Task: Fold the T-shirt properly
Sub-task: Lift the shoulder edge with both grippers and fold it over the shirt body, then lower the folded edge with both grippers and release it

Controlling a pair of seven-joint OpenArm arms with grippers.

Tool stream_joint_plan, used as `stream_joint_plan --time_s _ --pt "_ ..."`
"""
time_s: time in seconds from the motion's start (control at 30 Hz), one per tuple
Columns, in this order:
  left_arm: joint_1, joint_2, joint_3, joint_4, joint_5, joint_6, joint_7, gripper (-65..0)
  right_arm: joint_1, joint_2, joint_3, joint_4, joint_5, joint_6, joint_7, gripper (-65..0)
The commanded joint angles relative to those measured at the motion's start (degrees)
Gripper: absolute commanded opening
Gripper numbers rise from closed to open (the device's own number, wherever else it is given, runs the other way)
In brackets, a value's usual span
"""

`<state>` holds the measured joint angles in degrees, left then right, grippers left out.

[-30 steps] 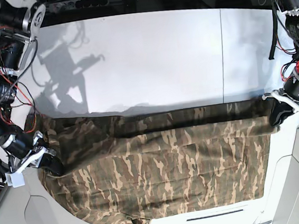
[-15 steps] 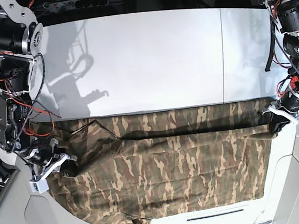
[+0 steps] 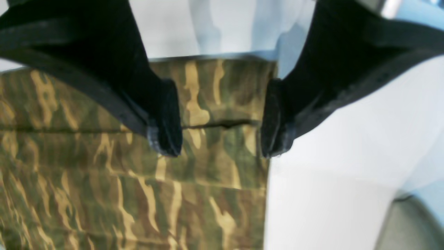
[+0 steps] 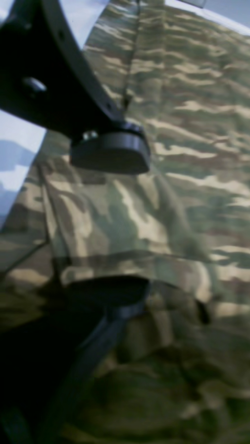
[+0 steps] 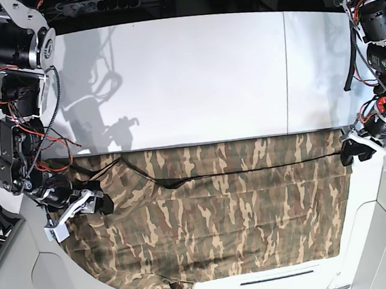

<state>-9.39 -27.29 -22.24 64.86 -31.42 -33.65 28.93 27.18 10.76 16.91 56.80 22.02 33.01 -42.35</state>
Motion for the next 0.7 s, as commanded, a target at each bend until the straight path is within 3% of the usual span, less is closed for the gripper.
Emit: stream_joint_plan --time_s 0.0,0.17,0.4,0.67 --pt "-1.20 -1.16 -1.31 0.87 -2.01 -0.11 -0.02 -26.0 1.66 0.70 1.27 2.03 1.22 0.22 0.92 -20.3" --pt "-0.22 -1.14 -7.17 0.85 -8.04 -1.79 6.27 -26.0 0.57 0.94 9.09 5.27 3.32 0.22 -1.81 -20.3" --pt "3.10 -0.94 -8.57 0.85 -11.30 -1.77 6.43 -25.9 0.07 2.19 19.26 5.35 3.98 0.15 -3.10 -20.3" --pt "5.40 1.07 -8.55 0.83 -11.43 -1.73 4.90 -25.9 -7.48 5.77 22.14 5.33 8.39 -0.44 -2.21 -20.3"
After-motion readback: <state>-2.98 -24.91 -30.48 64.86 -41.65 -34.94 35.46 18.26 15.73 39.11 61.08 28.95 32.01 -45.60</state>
